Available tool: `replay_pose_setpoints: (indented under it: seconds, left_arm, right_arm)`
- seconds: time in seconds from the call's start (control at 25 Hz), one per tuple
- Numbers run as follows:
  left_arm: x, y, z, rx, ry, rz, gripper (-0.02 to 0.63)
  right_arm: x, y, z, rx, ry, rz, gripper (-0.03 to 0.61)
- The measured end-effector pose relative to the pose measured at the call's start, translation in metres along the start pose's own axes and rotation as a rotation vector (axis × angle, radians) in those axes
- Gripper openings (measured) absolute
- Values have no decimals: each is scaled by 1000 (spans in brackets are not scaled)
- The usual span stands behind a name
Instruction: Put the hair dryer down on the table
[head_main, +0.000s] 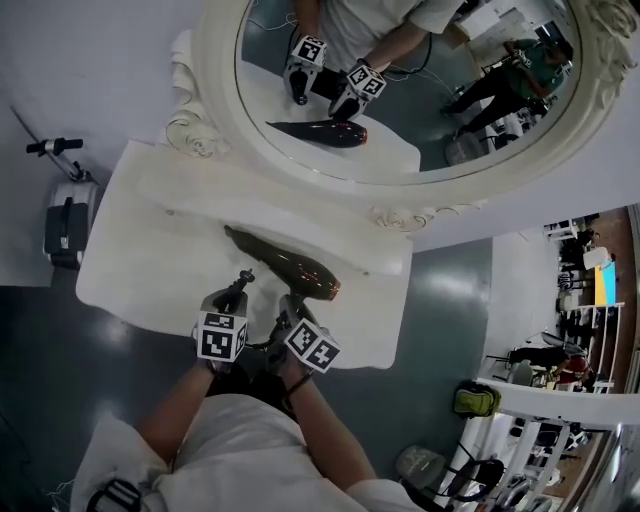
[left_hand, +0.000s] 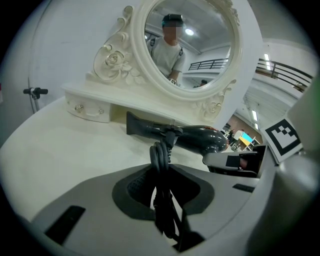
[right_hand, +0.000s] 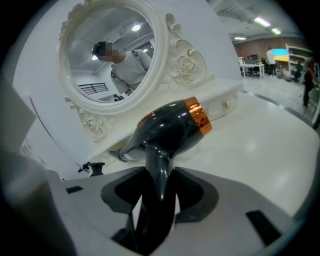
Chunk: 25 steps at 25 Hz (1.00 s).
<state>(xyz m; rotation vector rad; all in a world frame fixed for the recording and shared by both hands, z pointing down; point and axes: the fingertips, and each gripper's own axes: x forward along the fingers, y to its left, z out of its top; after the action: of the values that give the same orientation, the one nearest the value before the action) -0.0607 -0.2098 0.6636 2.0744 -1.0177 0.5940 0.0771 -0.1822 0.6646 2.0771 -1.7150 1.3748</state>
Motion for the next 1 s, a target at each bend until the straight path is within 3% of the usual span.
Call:
replay_pose_setpoints:
  seconds: [0.44, 1.0]
  left_arm:
    - [-3, 2, -6, -7, 0, 6, 72]
    - [1, 4, -7, -26, 11, 0, 72]
  right_arm:
    - [13, -6, -13, 8, 91, -16, 189]
    - [24, -13, -13, -6, 111, -48, 193]
